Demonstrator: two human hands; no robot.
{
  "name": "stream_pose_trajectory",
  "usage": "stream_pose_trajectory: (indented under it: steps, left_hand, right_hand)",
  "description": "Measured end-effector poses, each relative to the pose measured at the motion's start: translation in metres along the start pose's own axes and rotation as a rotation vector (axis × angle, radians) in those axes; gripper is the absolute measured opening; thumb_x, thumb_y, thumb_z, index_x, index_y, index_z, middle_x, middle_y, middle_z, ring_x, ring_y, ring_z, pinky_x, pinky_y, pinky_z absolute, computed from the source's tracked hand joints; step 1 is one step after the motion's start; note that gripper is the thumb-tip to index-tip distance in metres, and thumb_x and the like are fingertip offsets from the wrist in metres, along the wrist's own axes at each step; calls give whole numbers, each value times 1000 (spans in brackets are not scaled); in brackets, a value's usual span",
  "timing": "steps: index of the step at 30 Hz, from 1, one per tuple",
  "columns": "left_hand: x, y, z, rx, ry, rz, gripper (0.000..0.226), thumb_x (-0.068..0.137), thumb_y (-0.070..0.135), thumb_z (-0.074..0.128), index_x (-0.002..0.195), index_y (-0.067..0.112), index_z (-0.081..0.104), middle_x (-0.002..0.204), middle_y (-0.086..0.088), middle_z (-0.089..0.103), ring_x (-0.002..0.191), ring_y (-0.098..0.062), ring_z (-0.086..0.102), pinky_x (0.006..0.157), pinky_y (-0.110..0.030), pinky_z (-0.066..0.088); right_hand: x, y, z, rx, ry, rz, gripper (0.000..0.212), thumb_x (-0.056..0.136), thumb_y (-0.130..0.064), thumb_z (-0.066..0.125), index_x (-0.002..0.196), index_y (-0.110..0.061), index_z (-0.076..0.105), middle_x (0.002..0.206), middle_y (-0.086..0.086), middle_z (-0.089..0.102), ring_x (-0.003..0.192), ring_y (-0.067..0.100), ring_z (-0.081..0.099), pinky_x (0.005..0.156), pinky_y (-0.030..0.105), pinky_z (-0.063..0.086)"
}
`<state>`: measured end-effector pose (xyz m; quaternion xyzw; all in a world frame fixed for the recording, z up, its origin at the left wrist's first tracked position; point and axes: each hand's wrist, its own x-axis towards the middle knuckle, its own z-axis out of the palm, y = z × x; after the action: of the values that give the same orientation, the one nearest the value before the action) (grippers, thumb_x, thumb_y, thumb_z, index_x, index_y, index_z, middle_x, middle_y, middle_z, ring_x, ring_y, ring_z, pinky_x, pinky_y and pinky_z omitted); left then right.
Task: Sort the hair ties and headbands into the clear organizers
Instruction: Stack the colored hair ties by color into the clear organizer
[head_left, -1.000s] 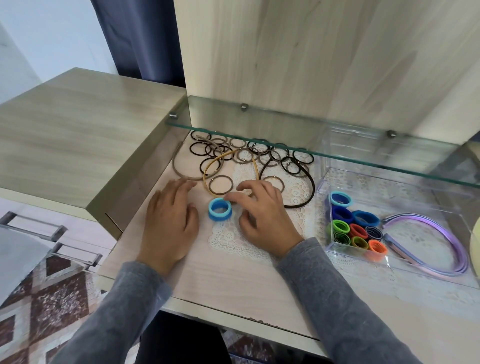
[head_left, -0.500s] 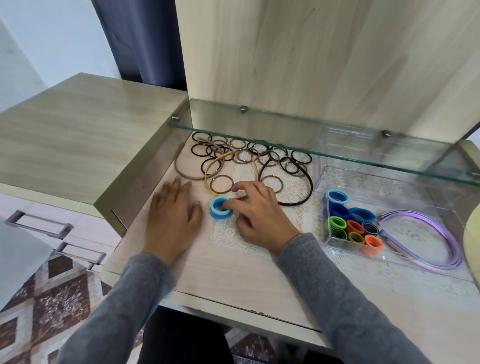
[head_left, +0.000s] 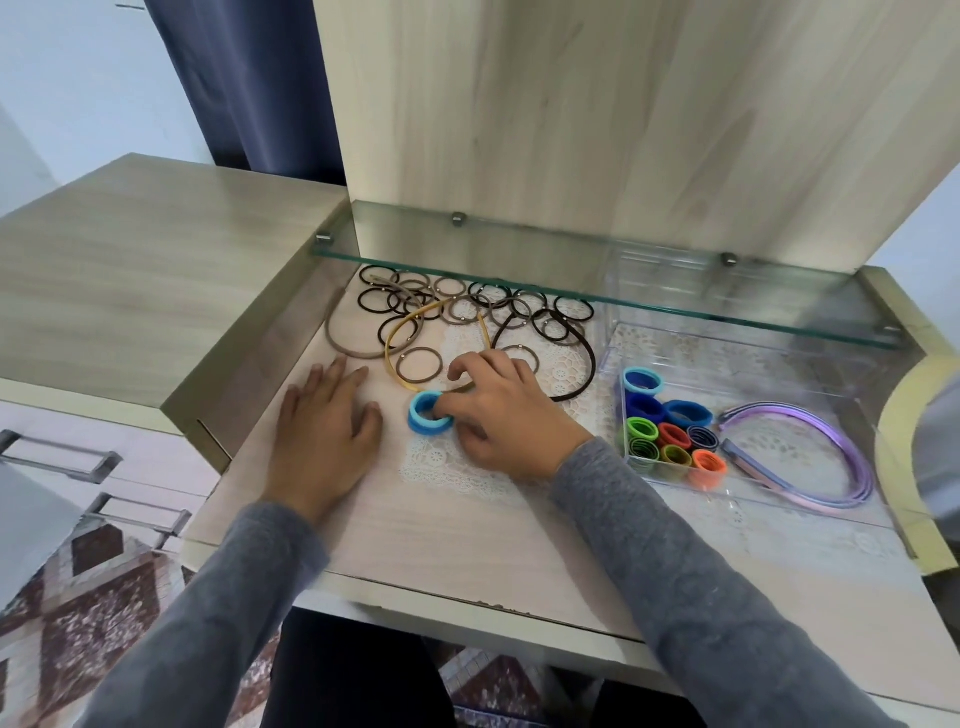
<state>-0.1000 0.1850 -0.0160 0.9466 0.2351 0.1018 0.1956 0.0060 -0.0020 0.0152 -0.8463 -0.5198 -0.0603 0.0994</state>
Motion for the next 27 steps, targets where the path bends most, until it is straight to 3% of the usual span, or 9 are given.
stream_pose_trajectory:
  steps: [6, 14, 21, 27]
  left_hand:
    - [3, 0, -2, 11, -56, -3, 54, 102, 32, 42, 154, 25, 32, 165, -1, 18, 153, -22, 11, 123, -40, 5]
    - [-9, 25, 5, 148, -196, -30, 65, 103, 46, 28, 159, 26, 5, 167, -4, -7, 153, -26, -8, 122, -45, -5]
    - [-36, 58, 16, 60, -164, -44, 76, 102, 44, 35, 158, 12, -3, 166, -8, -13, 153, -26, -12, 122, -43, -7]
    - [-49, 77, 22, -133, -167, 97, 76, 99, 32, 44, 159, 20, -2, 167, 3, -8, 153, -16, -11, 121, -38, -11]
  right_hand:
    - [-7, 3, -9, -10, -17, -15, 24, 89, -25, 57, 112, -31, 65, 123, 4, 48, 115, 25, 38, 94, 43, 36]
    - [-18, 12, -10, -34, 52, 1, 19, 81, -20, 71, 99, -26, 73, 115, 6, 56, 115, 31, 45, 95, 50, 36]
    - [-26, 19, -10, -55, 129, -23, 14, 77, -21, 74, 91, -23, 75, 105, 6, 59, 108, 32, 51, 88, 48, 39]
    - [-34, 24, -16, -116, 165, -44, 11, 77, -24, 73, 88, -23, 75, 102, 6, 60, 106, 32, 53, 88, 49, 40]
